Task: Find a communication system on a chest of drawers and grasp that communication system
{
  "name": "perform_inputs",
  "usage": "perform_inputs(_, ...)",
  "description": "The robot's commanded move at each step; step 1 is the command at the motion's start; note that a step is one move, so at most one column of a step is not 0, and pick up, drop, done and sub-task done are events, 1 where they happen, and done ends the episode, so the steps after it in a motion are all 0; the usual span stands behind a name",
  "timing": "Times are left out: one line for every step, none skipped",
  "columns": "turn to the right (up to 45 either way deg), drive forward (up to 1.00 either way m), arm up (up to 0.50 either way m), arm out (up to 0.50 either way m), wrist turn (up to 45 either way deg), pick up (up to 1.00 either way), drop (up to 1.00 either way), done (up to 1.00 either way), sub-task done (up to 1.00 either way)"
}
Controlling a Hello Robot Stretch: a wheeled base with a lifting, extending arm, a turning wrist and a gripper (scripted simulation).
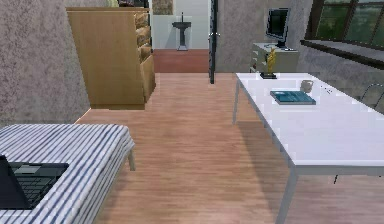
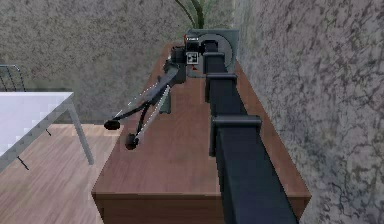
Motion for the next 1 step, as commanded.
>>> perform_inputs(0.0, 0.0, 0.0, 0.0, 45.0, 0.0, 0.0, 0.0, 0.0)
